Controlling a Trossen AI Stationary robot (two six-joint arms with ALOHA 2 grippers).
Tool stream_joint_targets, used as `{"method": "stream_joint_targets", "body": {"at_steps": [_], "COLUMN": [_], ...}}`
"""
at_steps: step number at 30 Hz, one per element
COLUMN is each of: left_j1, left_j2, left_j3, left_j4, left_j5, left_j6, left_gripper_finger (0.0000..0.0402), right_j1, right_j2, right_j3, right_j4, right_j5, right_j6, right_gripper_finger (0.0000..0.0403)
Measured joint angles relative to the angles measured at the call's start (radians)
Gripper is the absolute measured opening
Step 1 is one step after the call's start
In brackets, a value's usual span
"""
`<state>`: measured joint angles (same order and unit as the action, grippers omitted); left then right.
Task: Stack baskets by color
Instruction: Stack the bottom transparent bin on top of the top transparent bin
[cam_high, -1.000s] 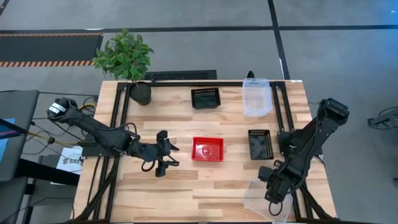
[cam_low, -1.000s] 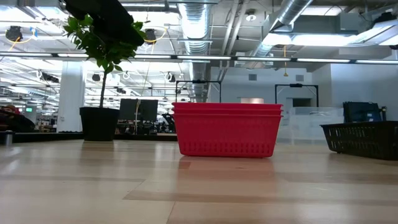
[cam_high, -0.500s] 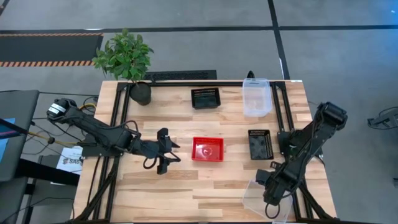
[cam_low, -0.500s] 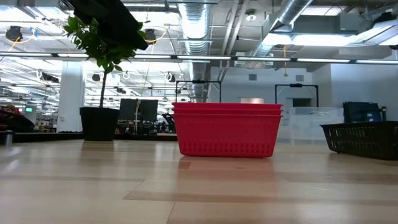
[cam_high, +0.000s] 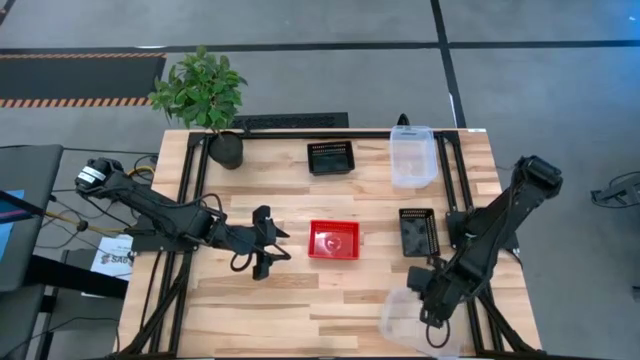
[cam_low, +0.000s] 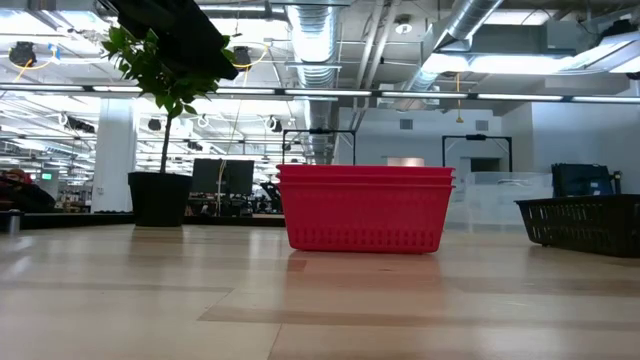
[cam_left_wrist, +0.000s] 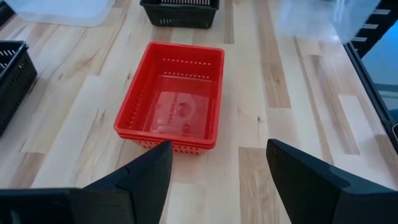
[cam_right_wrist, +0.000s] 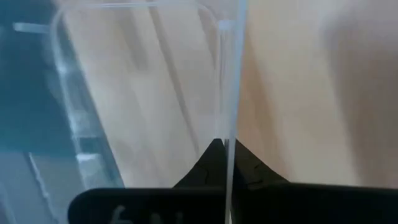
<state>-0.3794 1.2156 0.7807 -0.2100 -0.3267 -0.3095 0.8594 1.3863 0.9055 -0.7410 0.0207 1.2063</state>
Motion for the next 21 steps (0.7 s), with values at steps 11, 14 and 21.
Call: {"method": "stream_joint_targets", "body": {"at_steps": [11, 14, 21], "left_j1": [0.0, 0.005, 0.061], "left_j2": [0.0, 0.0, 0.0], "left_j3": [0.0, 0.0, 0.0], "left_j4": [0.0, 0.0, -0.028], "left_j5": [-0.023, -0.026, -0.02], "left_j6": [0.049, 0.091, 0.192], "left_gripper_finger": [0.0247, 0.0247, 0.0247], "right_j1": [-0.288, -0.478, -1.07], "right_j2": [-0.243, -0.305, -0.408], "right_j3": [0.071, 0.071, 0.097], "right_j4": [-0.01, -0.006, -0.011], "right_j5": [0.4, 0.42, 0.392], "right_j6": [-0.232, -0.37, -0.63], "right_gripper_finger": [0.0005, 0.0003, 0.0003]}}
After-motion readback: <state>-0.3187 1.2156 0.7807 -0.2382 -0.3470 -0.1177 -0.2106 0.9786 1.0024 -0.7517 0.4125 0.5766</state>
